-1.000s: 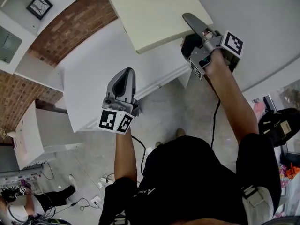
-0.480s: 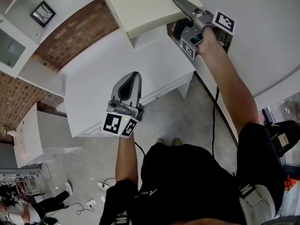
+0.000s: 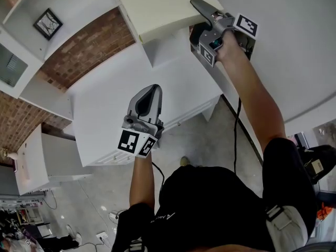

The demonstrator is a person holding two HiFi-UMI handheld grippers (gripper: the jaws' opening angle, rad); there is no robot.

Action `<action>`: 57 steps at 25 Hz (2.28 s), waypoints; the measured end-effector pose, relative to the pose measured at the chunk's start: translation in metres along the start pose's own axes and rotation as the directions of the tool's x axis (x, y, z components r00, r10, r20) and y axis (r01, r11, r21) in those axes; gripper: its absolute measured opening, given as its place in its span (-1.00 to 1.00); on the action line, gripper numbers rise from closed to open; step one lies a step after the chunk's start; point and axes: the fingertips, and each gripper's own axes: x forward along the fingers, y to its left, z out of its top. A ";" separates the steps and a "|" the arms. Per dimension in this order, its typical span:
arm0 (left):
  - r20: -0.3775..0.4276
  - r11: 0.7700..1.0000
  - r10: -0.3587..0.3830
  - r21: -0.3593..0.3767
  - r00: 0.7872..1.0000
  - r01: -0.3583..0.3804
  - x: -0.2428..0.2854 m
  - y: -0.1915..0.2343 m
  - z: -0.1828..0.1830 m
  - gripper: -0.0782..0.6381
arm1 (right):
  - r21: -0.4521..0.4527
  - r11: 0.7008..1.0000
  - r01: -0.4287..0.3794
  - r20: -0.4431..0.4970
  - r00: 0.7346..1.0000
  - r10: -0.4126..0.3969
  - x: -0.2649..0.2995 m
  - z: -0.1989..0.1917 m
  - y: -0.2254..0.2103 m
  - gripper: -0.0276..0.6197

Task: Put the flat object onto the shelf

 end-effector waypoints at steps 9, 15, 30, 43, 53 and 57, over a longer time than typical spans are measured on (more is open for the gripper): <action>0.015 0.998 -0.061 0.001 0.998 0.061 0.031 0.038 0.009 -0.79 | 0.003 0.999 0.049 -0.002 0.999 -0.049 0.056 0.017 -0.014 -0.06; 0.032 0.998 -0.068 0.016 0.997 0.067 0.042 0.052 0.014 -0.79 | 0.017 0.999 0.049 -0.007 0.999 -0.049 0.082 0.022 -0.014 -0.05; 0.071 0.993 0.087 0.080 0.994 -0.092 0.110 0.061 -0.004 -0.79 | -0.065 0.986 -0.154 -0.114 0.983 0.146 0.134 0.074 -0.006 0.12; 0.052 0.978 0.190 0.078 0.980 -0.193 0.122 0.075 -0.020 -0.79 | -0.113 0.969 -0.221 -0.203 0.960 0.195 0.195 0.079 -0.016 0.18; 0.043 0.978 0.196 0.069 0.980 -0.198 0.115 0.090 -0.023 -0.79 | -0.128 0.966 -0.224 -0.191 0.961 0.198 0.217 0.083 -0.026 0.19; 0.037 0.979 0.189 0.066 0.981 -0.191 0.117 0.089 -0.030 -0.79 | -0.145 0.964 -0.222 -0.216 0.958 0.188 0.220 0.082 -0.029 0.21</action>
